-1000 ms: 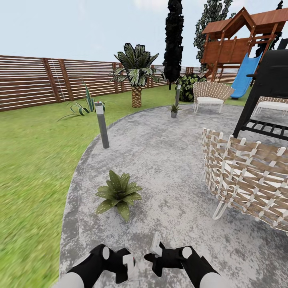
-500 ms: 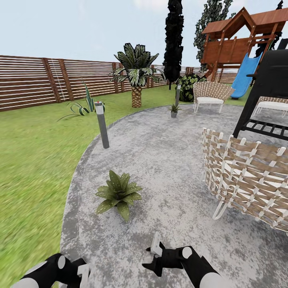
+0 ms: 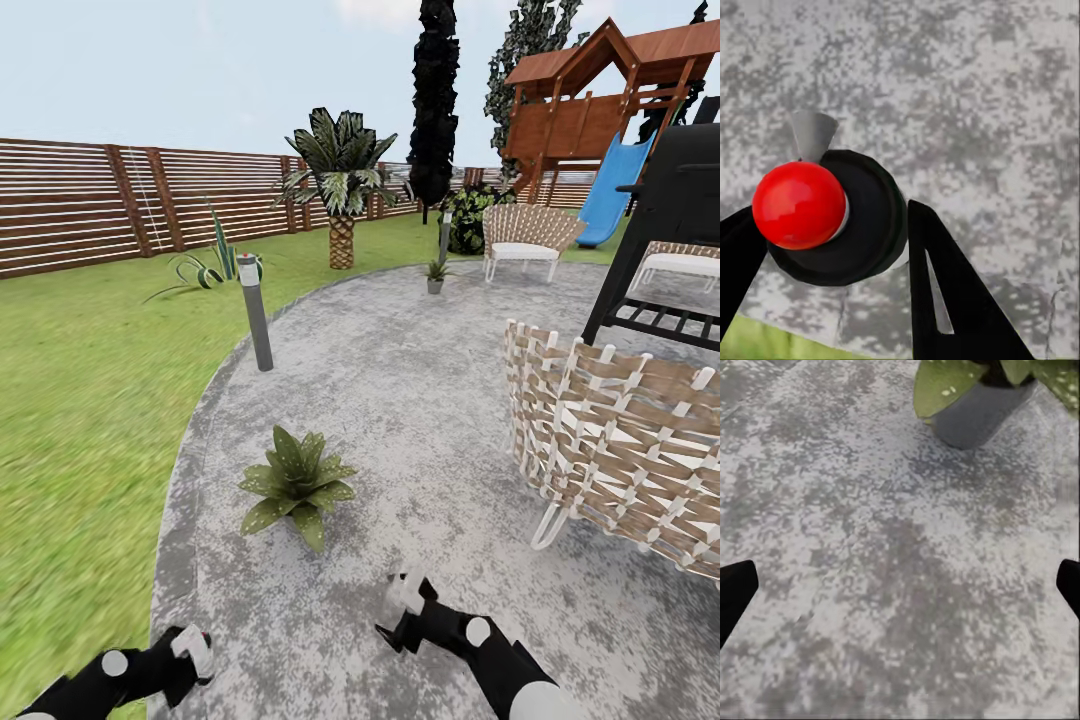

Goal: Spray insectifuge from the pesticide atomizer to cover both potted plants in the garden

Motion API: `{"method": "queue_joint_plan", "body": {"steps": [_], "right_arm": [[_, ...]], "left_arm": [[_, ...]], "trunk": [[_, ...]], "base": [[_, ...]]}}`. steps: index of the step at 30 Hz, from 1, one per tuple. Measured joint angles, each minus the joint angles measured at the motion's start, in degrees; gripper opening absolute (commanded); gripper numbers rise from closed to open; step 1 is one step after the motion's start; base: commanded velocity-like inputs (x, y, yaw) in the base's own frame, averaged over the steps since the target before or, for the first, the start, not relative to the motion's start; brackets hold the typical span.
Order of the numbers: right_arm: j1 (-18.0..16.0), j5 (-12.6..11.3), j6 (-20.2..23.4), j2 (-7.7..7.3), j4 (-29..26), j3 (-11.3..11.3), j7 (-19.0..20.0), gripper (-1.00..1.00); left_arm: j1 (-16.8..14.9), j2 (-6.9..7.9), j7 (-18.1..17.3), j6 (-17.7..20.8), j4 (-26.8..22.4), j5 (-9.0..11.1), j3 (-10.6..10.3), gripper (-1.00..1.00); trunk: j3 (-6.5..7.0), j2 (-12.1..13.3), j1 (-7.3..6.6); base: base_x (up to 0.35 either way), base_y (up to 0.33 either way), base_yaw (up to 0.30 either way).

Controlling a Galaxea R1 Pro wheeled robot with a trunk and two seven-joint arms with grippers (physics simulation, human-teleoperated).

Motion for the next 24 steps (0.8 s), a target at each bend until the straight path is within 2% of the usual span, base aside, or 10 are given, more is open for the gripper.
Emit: {"method": "queue_joint_plan", "body": {"steps": [2,5,7,9,10,11,14,15,17,24], "right_arm": [[0.2,-0.1,-0.1,-3.73,2.0,-1.1,-2.4,1.00],[0.5,0.1,-0.2,-8.52,9.4,-9.6,-11.3,1.00],[1.2,0.2,-0.3,-10.27,12.8,-13.6,-18.6,1.00],[2.3,0.1,-0.3,-10.95,14.7,-16.6,-25.4,1.00],[5.2,-0.6,-2.4,-11.18,15.3,-24.9,-35.2,1.00],[6.3,-0.4,-3.7,-11.21,15.4,-26.8,-37.0,1.00],[7.8,-0.3,-7.2,-11.31,15.4,-36.1,-38.8,1.00],[7.9,-0.3,-7.4,-11.28,15.4,-37.1,-38.9,1.00],[8.1,-0.2,-7.7,-11.24,15.6,-38.5,-38.9,1.00],[8.5,0.0,-7.8,-11.14,15.6,-38.9,-38.7,1.00]], "left_arm": [[0.1,-0.10,3.4,-0.1,2.4,7.7,0.3,-1.00],[0.2,-0.10,6.7,-1.5,6.2,16.9,0.5,-1.00],[1.6,-0.10,10.5,-4.5,7.5,21.1,0.5,-1.00],[3.8,-0.14,15.4,-6.9,8.1,25.7,0.6,-1.00],[5.9,-0.61,21.7,-9.4,8.4,31.5,0.9,-1.00],[6.2,-0.76,22.7,-9.7,8.6,32.4,0.7,-1.00],[6.4,-1.61,27.9,-10.2,10.3,34.2,0.7,-1.00],[6.5,-1.72,29.6,-10.2,10.6,34.4,0.8,-1.00],[6.5,-2.03,31.2,-10.3,10.8,34.6,0.7,-1.00],[6.5,-2.83,31.9,-10.3,11.0,34.6,0.7,-1.00]], "trunk": [[-0.01,0.0,0.00],[-0.01,0.0,0.00],[-0.02,0.0,0.00],[-0.02,0.0,0.00],[-0.02,0.0,0.00],[-0.01,0.0,0.00],[-0.01,0.0,0.00],[-0.01,0.0,0.00],[-0.01,0.0,0.00],[-0.01,0.0,0.00]], "base": [[0.000,0.000,0.000],[0.000,0.000,0.000],[0.000,0.000,0.000],[0.000,0.000,0.000],[0.000,0.000,0.000],[0.000,0.000,0.000],[0.000,0.000,0.000],[0.000,0.000,0.000],[0.000,0.000,0.000],[0.000,0.000,0.000]]}}
